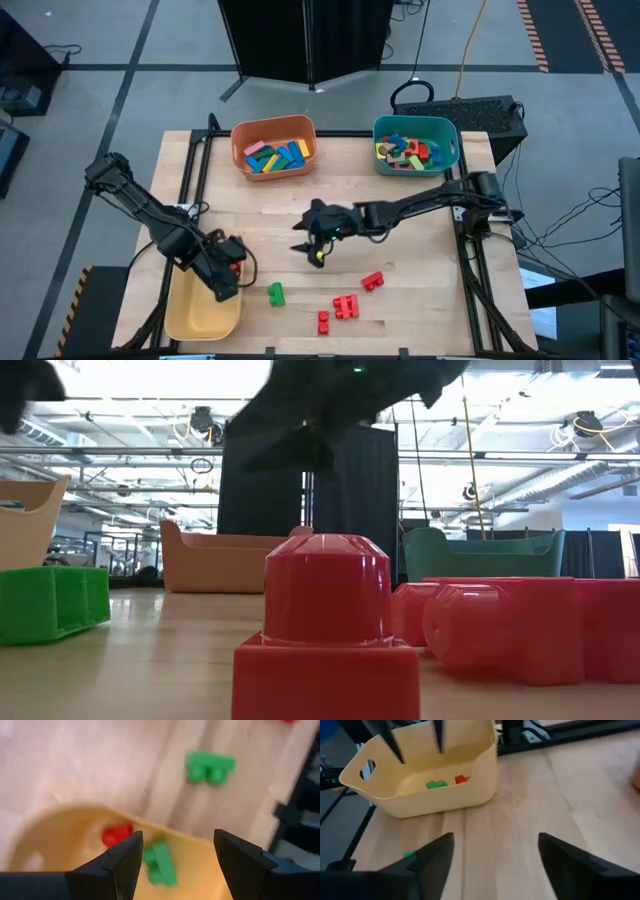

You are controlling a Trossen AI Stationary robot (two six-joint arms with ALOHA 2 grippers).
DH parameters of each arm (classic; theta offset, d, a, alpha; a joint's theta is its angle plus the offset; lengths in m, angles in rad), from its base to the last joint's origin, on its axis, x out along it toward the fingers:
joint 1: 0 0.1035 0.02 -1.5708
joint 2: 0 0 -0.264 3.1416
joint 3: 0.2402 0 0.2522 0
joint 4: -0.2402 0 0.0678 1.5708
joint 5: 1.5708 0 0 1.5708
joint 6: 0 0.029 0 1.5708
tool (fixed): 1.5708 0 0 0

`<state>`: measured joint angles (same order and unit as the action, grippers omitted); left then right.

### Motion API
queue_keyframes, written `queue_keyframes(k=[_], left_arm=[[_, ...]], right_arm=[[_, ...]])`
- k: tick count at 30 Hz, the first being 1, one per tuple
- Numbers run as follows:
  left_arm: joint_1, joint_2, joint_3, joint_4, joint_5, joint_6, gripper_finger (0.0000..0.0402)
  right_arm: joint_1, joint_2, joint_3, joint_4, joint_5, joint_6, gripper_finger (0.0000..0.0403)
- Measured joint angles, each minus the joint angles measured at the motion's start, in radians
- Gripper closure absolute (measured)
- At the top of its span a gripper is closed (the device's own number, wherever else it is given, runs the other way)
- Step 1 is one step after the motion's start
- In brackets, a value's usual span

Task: Sort blocks by size
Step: Put the green game piece into the yellow bin

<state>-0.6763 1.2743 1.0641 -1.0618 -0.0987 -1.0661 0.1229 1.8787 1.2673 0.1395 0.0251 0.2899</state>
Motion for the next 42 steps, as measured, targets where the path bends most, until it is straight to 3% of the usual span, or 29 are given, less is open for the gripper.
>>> queue_keyframes(k=[5, 9, 13, 17, 23, 27, 36, 42], left_arm=[[0.053, 0.001, 0.0, 0.055, -0.064, 0.155, 0.0161], [0.076, 0.002, -0.001, 0.175, -0.084, 0.295, 0.0133], [0.076, 0.002, -0.021, 0.327, -0.133, 0.432, 0.0079], [0.079, 0.025, -0.052, 0.412, -0.164, 0.501, 0.0021], [0.081, 0.148, -0.06, 0.434, -0.146, 0.498, 0.0014], [0.082, 0.24, -0.06, 0.482, -0.11, 0.469, 0.0017], [0.124, 0.394, -0.06, 0.554, 0.074, 0.303, 0.0011], [0.153, 0.443, -0.06, 0.608, 0.15, 0.287, 0.0005]], right_arm=[[0.018, 0.102, 0.097, -0.011, 0.007, -0.054, 0.0055], [0.023, 0.131, 0.17, -0.123, 0.024, -0.073, 0.0011], [0.021, 0.131, 0.226, -0.363, 0.086, 0.004, 0.0009], [0.009, 0.129, 0.279, -0.641, 0.077, 0.086, 0.0009], [0.016, 0.128, 0.291, -0.892, 0.088, 0.134, 0.0008], [0.034, 0.113, 0.291, -1.039, 0.216, 0.232, 0.0009], [0.071, 0.007, 0.291, -1.063, 0.425, 0.298, 0.0009], [0.032, -0.022, 0.291, -1.07, 0.446, 0.237, 0.0009]])
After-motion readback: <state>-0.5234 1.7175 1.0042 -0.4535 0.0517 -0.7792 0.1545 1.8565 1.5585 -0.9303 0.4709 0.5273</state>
